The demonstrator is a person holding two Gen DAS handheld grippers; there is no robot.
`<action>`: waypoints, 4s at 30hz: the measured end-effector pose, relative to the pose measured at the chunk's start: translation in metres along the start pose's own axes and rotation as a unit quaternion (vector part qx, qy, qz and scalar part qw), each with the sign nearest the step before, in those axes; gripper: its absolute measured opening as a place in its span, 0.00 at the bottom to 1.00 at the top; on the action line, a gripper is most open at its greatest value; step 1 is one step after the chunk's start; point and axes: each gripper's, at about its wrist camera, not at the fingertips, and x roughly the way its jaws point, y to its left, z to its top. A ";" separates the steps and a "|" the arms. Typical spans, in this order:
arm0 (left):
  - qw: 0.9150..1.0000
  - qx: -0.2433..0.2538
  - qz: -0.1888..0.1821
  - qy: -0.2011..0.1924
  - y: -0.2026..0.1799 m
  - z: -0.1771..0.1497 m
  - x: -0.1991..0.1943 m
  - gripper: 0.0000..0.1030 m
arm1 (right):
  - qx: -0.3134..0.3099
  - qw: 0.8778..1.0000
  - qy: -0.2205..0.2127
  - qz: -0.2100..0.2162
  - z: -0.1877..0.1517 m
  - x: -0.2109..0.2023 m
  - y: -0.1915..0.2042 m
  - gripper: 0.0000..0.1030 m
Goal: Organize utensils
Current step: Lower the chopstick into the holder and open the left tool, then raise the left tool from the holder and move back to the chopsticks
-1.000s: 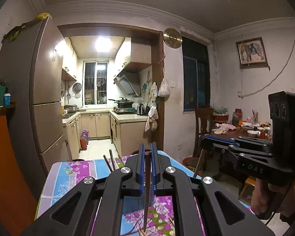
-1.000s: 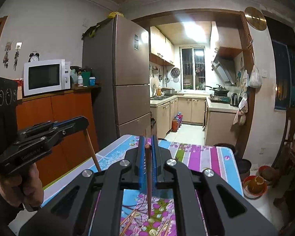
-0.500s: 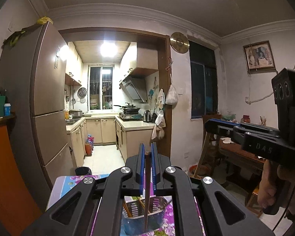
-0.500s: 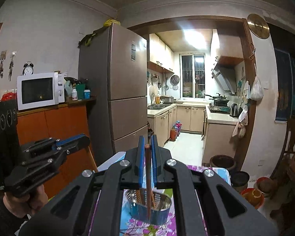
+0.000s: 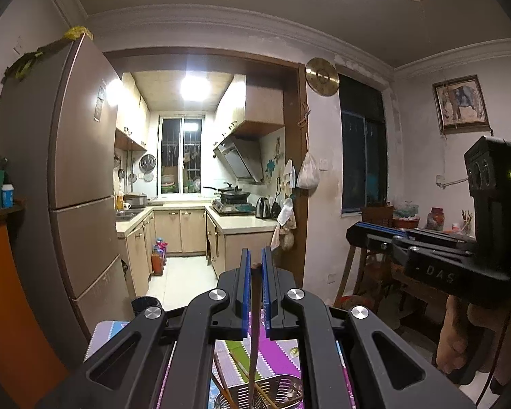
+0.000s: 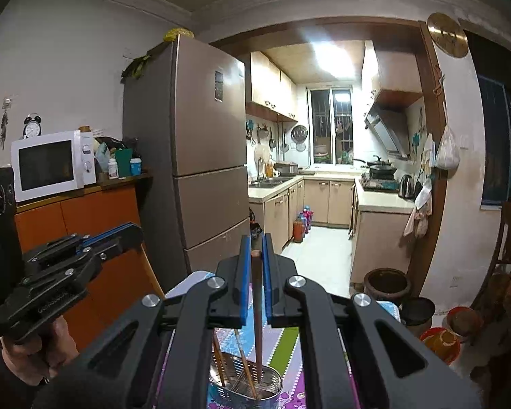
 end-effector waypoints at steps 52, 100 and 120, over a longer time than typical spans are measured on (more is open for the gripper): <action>0.991 -0.042 0.053 0.117 0.056 -0.075 0.104 0.18 | 0.046 0.990 0.131 0.005 -0.091 0.101 -0.034 0.34; 0.999 0.016 0.023 0.034 -0.038 -0.149 -0.145 0.50 | 0.005 1.000 0.000 -0.009 -0.177 -0.131 0.081 0.68; 0.995 0.006 0.012 0.100 -0.055 -0.250 -0.191 0.52 | 0.017 1.000 0.007 -0.014 -0.259 -0.191 0.114 0.68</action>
